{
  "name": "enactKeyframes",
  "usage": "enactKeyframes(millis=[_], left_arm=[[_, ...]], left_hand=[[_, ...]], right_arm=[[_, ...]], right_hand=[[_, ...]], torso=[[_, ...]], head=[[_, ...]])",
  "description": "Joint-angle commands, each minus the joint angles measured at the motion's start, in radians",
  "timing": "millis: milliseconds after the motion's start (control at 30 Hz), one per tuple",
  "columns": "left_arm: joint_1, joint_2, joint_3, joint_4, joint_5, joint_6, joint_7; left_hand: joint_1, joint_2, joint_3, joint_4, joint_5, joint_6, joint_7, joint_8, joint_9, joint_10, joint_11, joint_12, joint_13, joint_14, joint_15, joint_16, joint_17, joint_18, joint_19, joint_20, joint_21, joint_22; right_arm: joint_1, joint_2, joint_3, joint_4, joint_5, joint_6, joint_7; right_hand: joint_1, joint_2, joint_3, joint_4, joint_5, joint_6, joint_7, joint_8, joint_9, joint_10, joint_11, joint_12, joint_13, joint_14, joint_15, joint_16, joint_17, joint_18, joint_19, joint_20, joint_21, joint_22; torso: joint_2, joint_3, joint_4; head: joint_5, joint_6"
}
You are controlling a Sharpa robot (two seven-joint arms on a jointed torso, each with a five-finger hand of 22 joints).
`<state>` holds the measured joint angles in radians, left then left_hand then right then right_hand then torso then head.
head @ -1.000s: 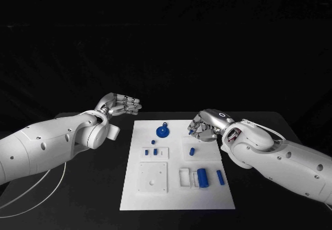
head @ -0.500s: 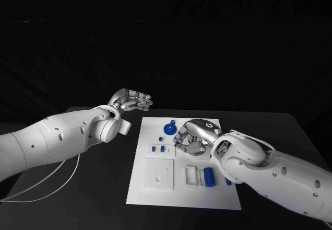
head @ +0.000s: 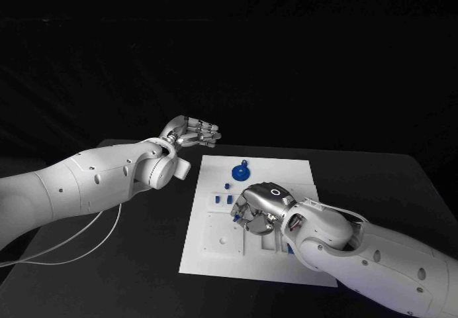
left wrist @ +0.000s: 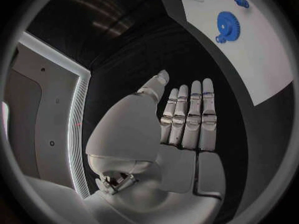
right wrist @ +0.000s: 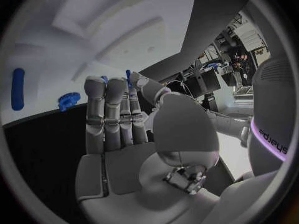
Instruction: Assemble the parts on the task board
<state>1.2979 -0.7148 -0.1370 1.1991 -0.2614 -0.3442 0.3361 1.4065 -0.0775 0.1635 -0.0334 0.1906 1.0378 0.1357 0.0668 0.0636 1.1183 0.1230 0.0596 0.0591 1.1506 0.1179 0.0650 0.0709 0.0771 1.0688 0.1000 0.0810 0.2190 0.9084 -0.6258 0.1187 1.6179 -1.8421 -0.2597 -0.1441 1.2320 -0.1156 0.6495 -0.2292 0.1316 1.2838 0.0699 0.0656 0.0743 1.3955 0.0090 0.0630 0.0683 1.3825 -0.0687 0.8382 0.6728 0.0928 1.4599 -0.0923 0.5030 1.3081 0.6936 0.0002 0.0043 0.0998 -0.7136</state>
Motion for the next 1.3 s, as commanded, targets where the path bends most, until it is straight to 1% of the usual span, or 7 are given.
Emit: enactKeyframes(millis=[33, 133, 333, 767, 967, 1167, 1300], left_arm=[[0.001, 0.0, 0.001, 0.002, 0.012, 0.012, 0.017], [0.001, -0.002, 0.001, 0.002, 0.013, 0.012, 0.018], [0.001, -0.006, 0.001, 0.002, 0.013, 0.012, 0.019], [0.001, -0.008, 0.001, 0.002, 0.013, 0.018, 0.018], [0.001, -0.01, 0.001, 0.001, 0.013, 0.018, 0.017], [0.001, -0.011, 0.001, 0.001, 0.013, 0.019, 0.017], [0.001, -0.012, 0.001, 0.001, 0.013, 0.019, 0.016]], left_hand=[[0.002, 0.006, 0.003, 0.002, -0.002, 0.002, 0.007, -0.004, -0.001, -0.001, 0.008, -0.001, -0.001, 0.005, 0.0, -0.004, -0.001, 0.004, 0.002, 0.001, 0.004, -0.001], [0.002, 0.006, 0.003, 0.002, -0.002, 0.002, 0.007, -0.004, -0.001, -0.001, 0.008, -0.001, -0.001, 0.005, 0.0, -0.004, -0.001, 0.004, 0.002, 0.001, 0.004, -0.001], [0.002, 0.006, 0.003, 0.002, -0.002, 0.002, 0.007, -0.004, -0.001, -0.001, 0.008, -0.001, -0.001, 0.005, 0.0, -0.004, -0.001, 0.004, 0.002, 0.001, 0.004, -0.001], [0.002, 0.006, 0.003, 0.002, -0.002, 0.002, 0.007, -0.004, -0.001, -0.001, 0.008, -0.001, -0.001, 0.005, 0.0, -0.004, -0.001, 0.004, 0.002, 0.001, 0.004, -0.001], [0.002, 0.006, 0.003, 0.002, -0.002, 0.002, 0.007, -0.004, -0.001, -0.001, 0.008, -0.001, -0.001, 0.005, 0.0, -0.004, -0.001, 0.004, 0.002, 0.001, 0.004, -0.001], [0.002, 0.006, 0.003, 0.002, -0.002, 0.002, 0.007, -0.004, -0.001, -0.001, 0.008, -0.001, -0.001, 0.005, 0.0, -0.004, -0.001, 0.004, 0.002, 0.001, 0.004, -0.001], [0.002, 0.006, 0.003, 0.002, -0.002, 0.002, 0.007, -0.004, -0.001, -0.001, 0.008, -0.001, -0.001, 0.005, 0.0, -0.004, -0.001, 0.004, 0.002, 0.001, 0.004, -0.001]], right_arm=[[-0.012, 0.008, -0.003, -0.005, -0.059, 0.012, -0.003], [-0.017, 0.014, -0.006, -0.009, -0.07, 0.009, -0.005], [-0.021, 0.019, -0.008, -0.018, -0.095, -0.002, -0.02], [-0.023, 0.024, -0.01, -0.027, -0.111, 0.003, -0.03], [-0.023, 0.024, -0.012, -0.028, -0.11, 0.009, -0.028], [-0.024, 0.023, -0.014, -0.027, -0.11, 0.014, -0.027], [-0.024, 0.022, -0.014, -0.029, -0.11, 0.023, -0.029]], right_hand=[[-0.001, 0.007, 0.002, -0.005, -0.002, 0.006, 0.001, 0.003, 0.001, 0.001, 0.002, 0.002, 0.001, 0.008, -0.001, -0.006, 0.0, 0.017, 0.032, 0.0, -0.001, 0.025], [-0.001, 0.007, 0.002, -0.005, -0.002, 0.006, 0.001, 0.003, 0.001, 0.001, 0.002, 0.002, 0.001, 0.008, -0.001, -0.006, 0.0, 0.017, 0.032, 0.0, -0.001, 0.025], [-0.002, 0.005, 0.006, -0.006, -0.007, 0.008, 0.001, 0.003, 0.001, 0.003, 0.001, 0.002, 0.002, 0.01, -0.002, -0.005, 0.001, 0.016, 0.035, 0.0, 0.001, 0.031], [-0.003, 0.003, 0.008, -0.006, -0.007, 0.009, 0.0, 0.003, 0.001, 0.004, 0.001, 0.002, 0.002, 0.011, -0.002, -0.005, 0.001, 0.016, 0.036, -0.001, 0.002, 0.035], [-0.003, 0.002, 0.01, -0.006, -0.008, 0.01, 0.0, 0.003, 0.001, 0.005, 0.0, 0.002, 0.001, 0.011, -0.002, -0.004, 0.001, 0.016, 0.037, -0.001, 0.002, 0.04], [-0.003, 0.003, 0.009, -0.006, -0.009, 0.01, 0.0, 0.003, 0.001, 0.005, 0.0, 0.002, 0.002, 0.012, -0.002, -0.004, 0.001, 0.015, 0.038, -0.001, 0.004, 0.042], [-0.003, 0.003, 0.008, -0.006, -0.009, 0.01, 0.0, 0.003, 0.001, 0.006, 0.0, 0.002, 0.002, 0.012, -0.002, -0.004, 0.001, 0.015, 0.039, -0.001, 0.005, 0.043]], torso=[[0.0, 0.0012, -0.0011], [0.0, 0.0015, -0.0016], [0.0, 0.0003, -0.0019], [-0.001, 0.0011, -0.0021], [0.0, 0.0005, -0.002], [-0.001, 0.0008, -0.0015], [-0.001, 0.0001, -0.0017]], head=[[0.019, -0.009], [0.025, -0.015], [0.029, -0.019], [0.027, -0.021], [0.029, -0.025], [0.03, -0.025], [0.025, -0.025]])
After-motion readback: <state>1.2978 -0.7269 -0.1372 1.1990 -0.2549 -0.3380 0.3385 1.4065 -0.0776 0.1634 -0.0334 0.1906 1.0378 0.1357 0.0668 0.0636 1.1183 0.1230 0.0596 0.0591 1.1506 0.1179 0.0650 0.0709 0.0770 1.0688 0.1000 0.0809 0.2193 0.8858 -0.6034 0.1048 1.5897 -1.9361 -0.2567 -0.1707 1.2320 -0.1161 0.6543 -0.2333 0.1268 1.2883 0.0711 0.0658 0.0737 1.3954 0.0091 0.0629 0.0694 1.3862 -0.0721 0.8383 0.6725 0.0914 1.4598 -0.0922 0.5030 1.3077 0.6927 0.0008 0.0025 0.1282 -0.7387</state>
